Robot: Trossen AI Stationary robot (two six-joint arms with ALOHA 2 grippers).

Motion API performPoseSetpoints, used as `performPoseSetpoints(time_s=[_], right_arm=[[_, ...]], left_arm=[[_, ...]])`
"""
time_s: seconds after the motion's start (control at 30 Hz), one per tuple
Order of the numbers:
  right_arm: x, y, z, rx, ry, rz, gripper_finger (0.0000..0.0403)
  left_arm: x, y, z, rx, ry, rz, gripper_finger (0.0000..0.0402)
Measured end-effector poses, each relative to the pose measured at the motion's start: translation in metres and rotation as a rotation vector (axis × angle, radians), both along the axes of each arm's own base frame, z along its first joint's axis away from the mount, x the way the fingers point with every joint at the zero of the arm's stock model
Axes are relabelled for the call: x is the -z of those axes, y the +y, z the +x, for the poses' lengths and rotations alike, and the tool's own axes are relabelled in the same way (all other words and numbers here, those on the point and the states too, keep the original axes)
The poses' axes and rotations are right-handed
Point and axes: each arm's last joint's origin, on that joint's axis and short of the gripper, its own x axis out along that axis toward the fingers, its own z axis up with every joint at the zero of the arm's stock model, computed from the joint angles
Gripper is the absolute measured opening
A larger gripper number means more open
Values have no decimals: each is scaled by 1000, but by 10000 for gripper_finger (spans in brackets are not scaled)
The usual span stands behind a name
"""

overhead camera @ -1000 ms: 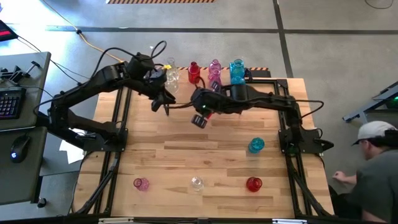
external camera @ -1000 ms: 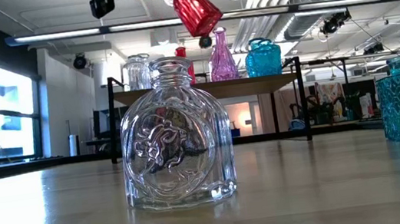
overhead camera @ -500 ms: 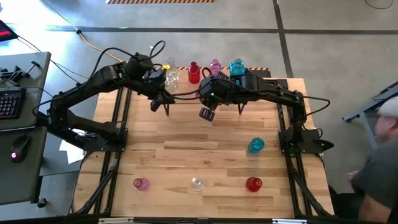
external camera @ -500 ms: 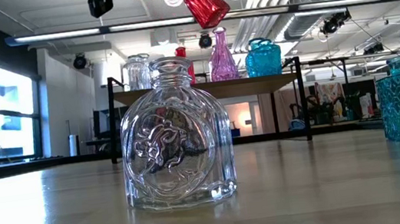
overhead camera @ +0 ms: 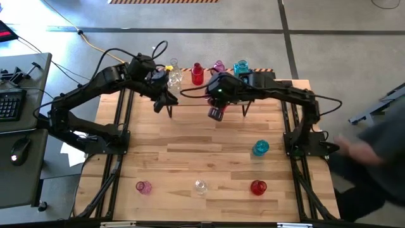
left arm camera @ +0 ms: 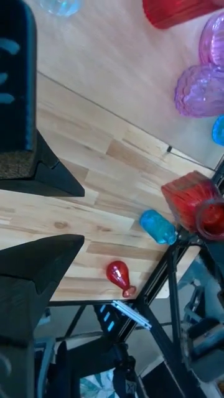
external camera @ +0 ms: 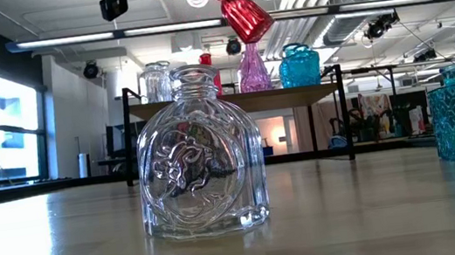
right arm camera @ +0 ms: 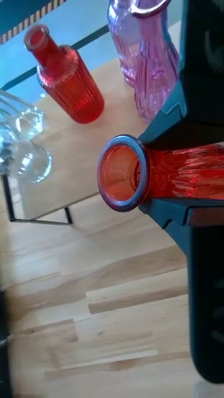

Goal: Sort vases onto shelf
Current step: Put the left red vase on the shelf aligned with the other red vase

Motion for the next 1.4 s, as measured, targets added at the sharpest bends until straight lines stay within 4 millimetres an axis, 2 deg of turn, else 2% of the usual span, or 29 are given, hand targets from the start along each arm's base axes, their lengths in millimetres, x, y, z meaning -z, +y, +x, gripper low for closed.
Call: performPoseSetpoints(time_s=[0.33,0.6,0.93,1.17,1.4], right_arm=[[10,-2,-46,17,-233,44,67],[30,1,-62,2,-444,22,67],[67,0,-50,33,-627,-57,67],[77,-3,-48,103,-687,-147,67],[91,-2,-29,129,-706,-175,67]], left_arm=[[2,11,0,-62,6,-25,99],[2,17,-3,-110,6,-55,99],[2,17,-3,-113,7,-57,99],[2,17,-4,-114,8,-57,99],[2,17,-4,-114,8,-56,99]])
